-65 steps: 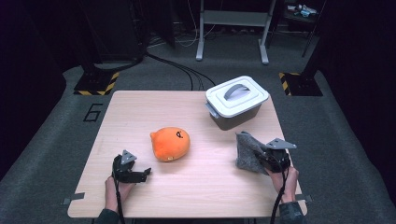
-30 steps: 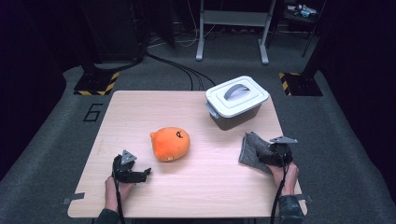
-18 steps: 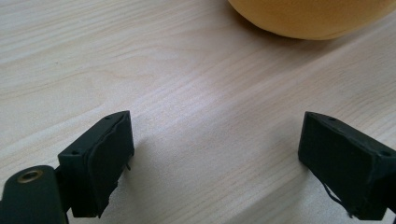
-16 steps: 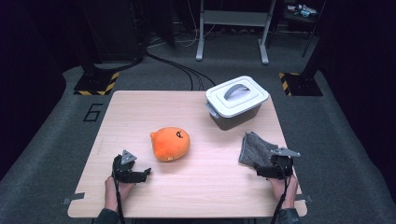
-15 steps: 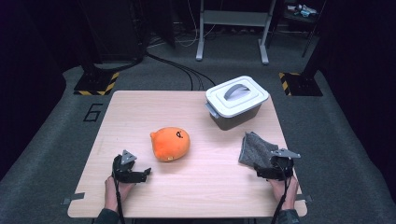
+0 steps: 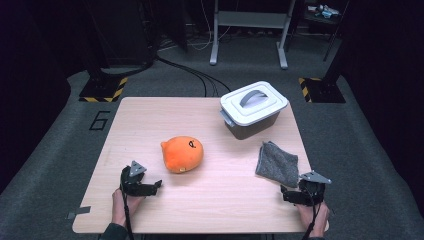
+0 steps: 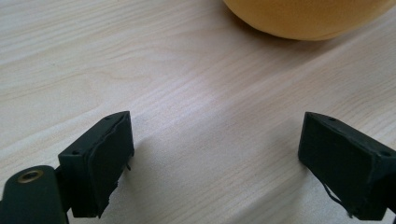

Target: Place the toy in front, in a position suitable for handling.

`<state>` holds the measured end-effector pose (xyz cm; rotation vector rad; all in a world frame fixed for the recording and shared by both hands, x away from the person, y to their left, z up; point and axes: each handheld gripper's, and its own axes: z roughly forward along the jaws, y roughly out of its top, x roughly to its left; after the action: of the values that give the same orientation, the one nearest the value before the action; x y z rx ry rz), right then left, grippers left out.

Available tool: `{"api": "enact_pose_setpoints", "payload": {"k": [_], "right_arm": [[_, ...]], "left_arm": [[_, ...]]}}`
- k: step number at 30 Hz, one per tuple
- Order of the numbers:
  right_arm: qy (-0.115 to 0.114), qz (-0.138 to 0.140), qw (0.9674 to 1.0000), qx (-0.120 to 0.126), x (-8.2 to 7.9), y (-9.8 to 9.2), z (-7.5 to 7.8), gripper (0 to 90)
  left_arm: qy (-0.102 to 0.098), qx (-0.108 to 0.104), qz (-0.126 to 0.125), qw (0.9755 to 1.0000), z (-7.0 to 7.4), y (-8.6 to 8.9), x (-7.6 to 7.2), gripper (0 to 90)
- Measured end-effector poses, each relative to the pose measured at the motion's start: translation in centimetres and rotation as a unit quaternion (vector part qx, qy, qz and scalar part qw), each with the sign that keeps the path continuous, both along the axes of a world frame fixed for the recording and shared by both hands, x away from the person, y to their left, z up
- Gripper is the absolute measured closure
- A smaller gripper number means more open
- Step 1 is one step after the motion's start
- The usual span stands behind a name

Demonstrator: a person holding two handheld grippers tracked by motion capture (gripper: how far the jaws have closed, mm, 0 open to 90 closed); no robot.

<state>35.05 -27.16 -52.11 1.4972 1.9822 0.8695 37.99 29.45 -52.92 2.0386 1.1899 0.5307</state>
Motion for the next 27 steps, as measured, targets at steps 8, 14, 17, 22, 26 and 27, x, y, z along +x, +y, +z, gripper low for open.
{"api": "enact_pose_setpoints", "payload": {"k": [8, 14, 17, 22, 26, 27], "right_arm": [[0.015, -0.004, 0.9998, -0.013, 0.1, -0.3, -0.7, 0.0], [0.018, 0.000, 0.9998, -0.008, 0.1, -0.5, -0.8, 0.7], [0.020, 0.000, 0.9998, -0.002, 0.1, -0.6, -0.8, 0.9], [0.019, -0.001, 0.9998, 0.001, 0.2, -0.6, -0.8, 1.2], [0.019, 0.000, 0.9998, 0.002, 0.2, -0.6, -0.8, 1.2], [0.019, 0.000, 0.9998, 0.002, 0.2, -0.6, -0.8, 1.2]], "left_arm": [[-0.009, -0.043, -0.011, 0.9990, 1.1, -0.2, -0.5, 10.3], [-0.020, -0.049, -0.037, 0.9979, 2.7, -1.6, -0.5, 10.4], [-0.026, -0.048, -0.050, 0.9973, 3.6, -2.4, -0.2, 10.4], [-0.037, -0.048, -0.062, 0.9962, 5.0, -3.4, 0.4, 10.4], [-0.042, -0.045, -0.065, 0.9959, 6.2, -3.9, 1.3, 10.5], [-0.044, -0.045, -0.067, 0.9958, 6.5, -4.0, 1.6, 10.5]]}}
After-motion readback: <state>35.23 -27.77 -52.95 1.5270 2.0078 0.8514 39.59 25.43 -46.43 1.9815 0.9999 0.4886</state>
